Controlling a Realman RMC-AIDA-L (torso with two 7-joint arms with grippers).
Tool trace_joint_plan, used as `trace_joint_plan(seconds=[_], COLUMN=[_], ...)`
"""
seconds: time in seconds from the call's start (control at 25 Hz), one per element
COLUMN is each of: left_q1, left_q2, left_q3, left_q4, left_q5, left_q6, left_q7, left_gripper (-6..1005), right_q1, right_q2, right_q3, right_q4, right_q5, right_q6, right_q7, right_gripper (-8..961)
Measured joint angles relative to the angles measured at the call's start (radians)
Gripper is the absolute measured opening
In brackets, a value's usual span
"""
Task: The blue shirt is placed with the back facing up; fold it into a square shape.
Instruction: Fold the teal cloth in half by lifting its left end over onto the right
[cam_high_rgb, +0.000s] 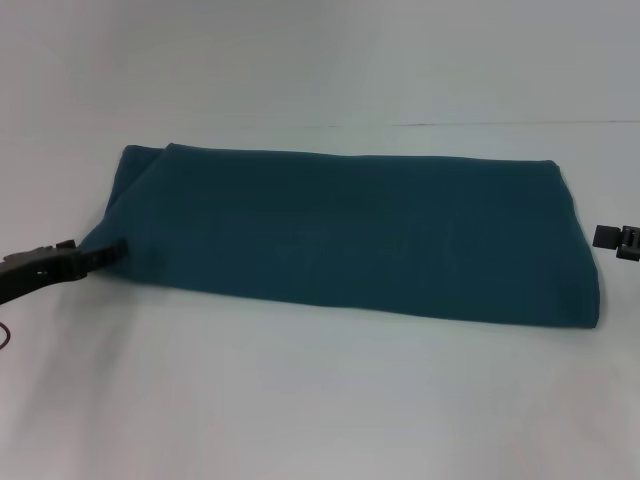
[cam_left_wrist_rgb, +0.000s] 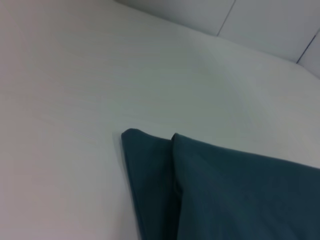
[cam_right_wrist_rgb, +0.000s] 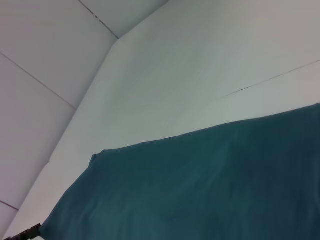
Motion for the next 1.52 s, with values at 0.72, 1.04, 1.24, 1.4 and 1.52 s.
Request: trace_joint_plan(seconds=[0.72,1.04,1.24,1.4,1.52], left_q1=[-0.002,0.0,0.0,0.0,0.0], left_q2=[-0.004,-0.011,-0.013,-0.013,-0.013], left_q3=[0.022,0.049,0.051,0.051,0.053], left_q4=[0.0,-0.001,0.003,0.006,0.01], left_q5=[0.018,0.032,0.033,0.034,0.034], left_q6=[-0.049,-0.079,-0.077,-0.072,-0.07], left_q7=[-0.002,-0.009,-0.01,-0.011,-0.011], left_gripper=[851,562,374,270,192], right_q1=[-0.002,-0.006,-0.002,0.004,0.006], right_q2=[0.006,0.006,0.007,0.012,0.017], right_q3=[0.006,0.003,-0.001,-0.002,-0.002], right_q4=[0.003,0.003,0.003,0.004,0.004], right_q5=[0.0,0.0,-0.04,-0.076,-0.095], right_q6=[0.007,0.007,0.029,0.035,0.049], right_q7=[-0.006,-0.006,0.001,0.002,0.002], right_gripper=[795,794,794,793,793])
